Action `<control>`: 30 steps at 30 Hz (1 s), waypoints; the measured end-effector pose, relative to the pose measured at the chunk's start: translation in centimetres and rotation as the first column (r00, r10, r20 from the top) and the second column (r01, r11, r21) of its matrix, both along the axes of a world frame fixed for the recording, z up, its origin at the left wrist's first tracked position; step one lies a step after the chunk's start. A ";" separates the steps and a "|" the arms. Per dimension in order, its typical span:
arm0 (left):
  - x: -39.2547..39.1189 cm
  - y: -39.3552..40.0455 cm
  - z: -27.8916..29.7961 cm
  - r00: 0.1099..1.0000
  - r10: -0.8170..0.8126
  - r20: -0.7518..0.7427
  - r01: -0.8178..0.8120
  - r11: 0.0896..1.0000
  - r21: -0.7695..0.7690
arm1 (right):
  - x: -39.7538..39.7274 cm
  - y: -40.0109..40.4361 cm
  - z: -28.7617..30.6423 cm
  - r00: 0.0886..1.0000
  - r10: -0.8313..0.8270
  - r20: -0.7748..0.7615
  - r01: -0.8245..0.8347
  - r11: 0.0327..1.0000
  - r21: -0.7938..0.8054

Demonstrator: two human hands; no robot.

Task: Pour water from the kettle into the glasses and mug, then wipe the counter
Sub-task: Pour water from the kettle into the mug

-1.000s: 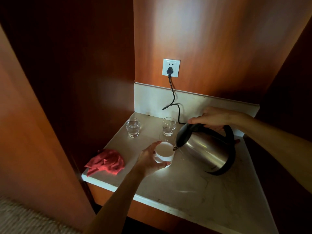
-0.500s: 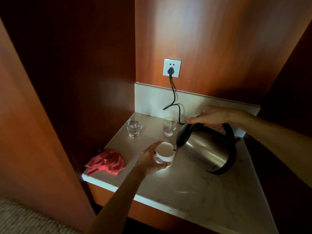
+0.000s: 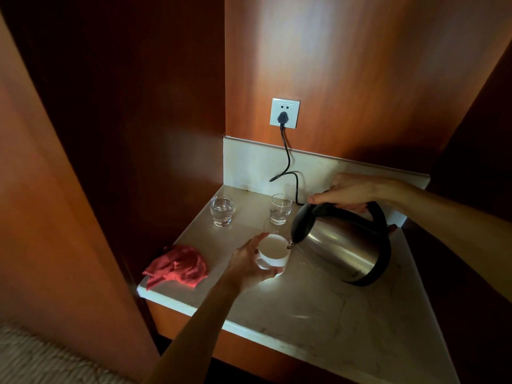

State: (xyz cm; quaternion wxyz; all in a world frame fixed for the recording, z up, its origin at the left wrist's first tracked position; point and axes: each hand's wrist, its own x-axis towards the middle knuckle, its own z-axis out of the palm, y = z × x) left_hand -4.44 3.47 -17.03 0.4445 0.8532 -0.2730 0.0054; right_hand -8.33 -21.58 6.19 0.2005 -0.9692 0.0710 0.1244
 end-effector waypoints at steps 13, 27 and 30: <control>-0.2 0.2 0.1 1.000 0.012 0.006 -0.012 1.000 -0.017 | 0.3 0.3 0.4 0.999 0.048 -0.021 -0.049 0.999 -0.004; 0.2 0.1 -0.2 0.999 -0.013 -0.037 0.012 1.000 -0.023 | 1.2 0.8 0.3 1.000 0.017 -0.020 -0.018 0.999 -0.042; 0.3 0.1 -0.2 0.999 -0.017 -0.042 0.015 0.999 -0.036 | 1.3 1.0 0.4 1.000 0.017 -0.021 -0.018 0.998 -0.053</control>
